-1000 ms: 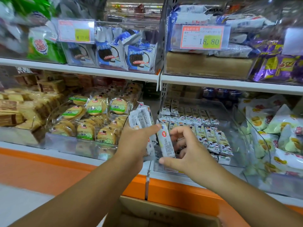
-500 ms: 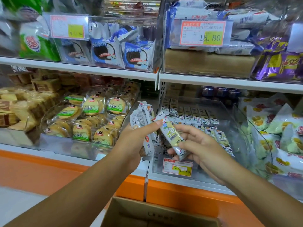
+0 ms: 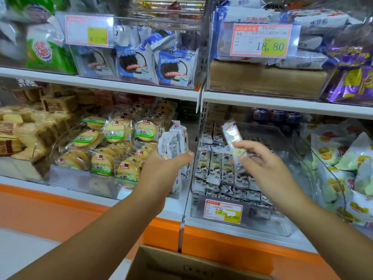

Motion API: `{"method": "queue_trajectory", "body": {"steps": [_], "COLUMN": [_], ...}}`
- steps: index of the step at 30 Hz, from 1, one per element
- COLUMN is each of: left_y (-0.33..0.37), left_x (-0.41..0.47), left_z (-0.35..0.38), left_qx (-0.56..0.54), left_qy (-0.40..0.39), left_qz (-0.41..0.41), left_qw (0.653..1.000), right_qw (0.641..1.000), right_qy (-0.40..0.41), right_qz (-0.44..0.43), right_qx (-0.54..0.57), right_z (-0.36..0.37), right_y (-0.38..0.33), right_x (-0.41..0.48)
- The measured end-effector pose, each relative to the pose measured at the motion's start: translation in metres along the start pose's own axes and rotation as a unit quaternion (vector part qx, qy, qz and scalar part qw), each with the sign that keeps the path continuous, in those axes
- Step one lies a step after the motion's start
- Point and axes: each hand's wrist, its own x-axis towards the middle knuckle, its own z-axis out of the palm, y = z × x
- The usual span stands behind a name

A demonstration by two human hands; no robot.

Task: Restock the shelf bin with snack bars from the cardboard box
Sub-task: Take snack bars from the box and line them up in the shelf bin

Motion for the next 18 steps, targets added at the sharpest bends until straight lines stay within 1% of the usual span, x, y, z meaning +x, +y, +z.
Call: {"method": "queue_trajectory", "body": {"steps": [2,6,9,16,18], "left_y": [-0.001,-0.004,-0.005,-0.008,-0.009], "left_x": [0.001,0.004,0.006,0.005,0.005], "left_z": [-0.001,-0.003,-0.004,-0.008,-0.008], "left_qx": [0.013,0.031,0.054,0.09,0.094], "left_qy": [0.001,-0.002,-0.004,-0.008,-0.007], "left_qz": [0.01,0.024,0.04,0.052,0.053], "left_qw": [1.0,0.999,0.998,0.995,0.994], "right_qw": [1.0,0.99,0.982,0.953,0.943], "right_qy": [0.007,0.02,0.026,0.033,0.024], "right_qz": [0.015,0.027,0.034,0.019,0.025], "right_qx": [-0.016,-0.138,-0.185,-0.299,-0.331], "right_z": [-0.009,-0.016,-0.011,0.003,0.002], "right_y": [0.004,0.017,0.027,0.042,0.043], "right_x": [0.014,0.034,0.049,0.078,0.084]}}
